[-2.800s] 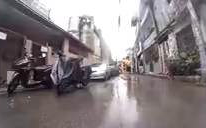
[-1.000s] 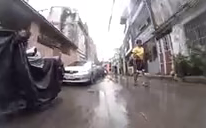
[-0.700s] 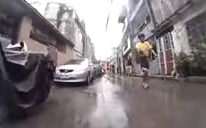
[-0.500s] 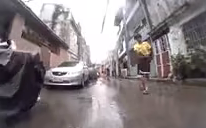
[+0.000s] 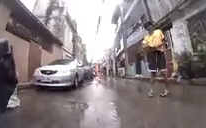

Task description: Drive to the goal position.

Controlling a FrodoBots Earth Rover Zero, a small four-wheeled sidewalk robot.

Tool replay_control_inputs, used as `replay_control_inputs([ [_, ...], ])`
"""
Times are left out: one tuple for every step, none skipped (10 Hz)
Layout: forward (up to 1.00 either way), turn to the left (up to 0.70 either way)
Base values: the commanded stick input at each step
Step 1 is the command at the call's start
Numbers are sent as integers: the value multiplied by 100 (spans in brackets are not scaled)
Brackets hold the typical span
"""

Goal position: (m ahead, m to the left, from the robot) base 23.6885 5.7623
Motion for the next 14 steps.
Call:
replay_control_inputs([
  [99, 0],
  [99, 0],
  [99, 0],
  [99, 0],
  [99, 0],
  [99, 0],
  [99, 0],
  [99, 0],
  [99, 0],
  [99, 0],
  [99, 0],
  [99, 0],
  [99, 0],
  [99, 0],
])
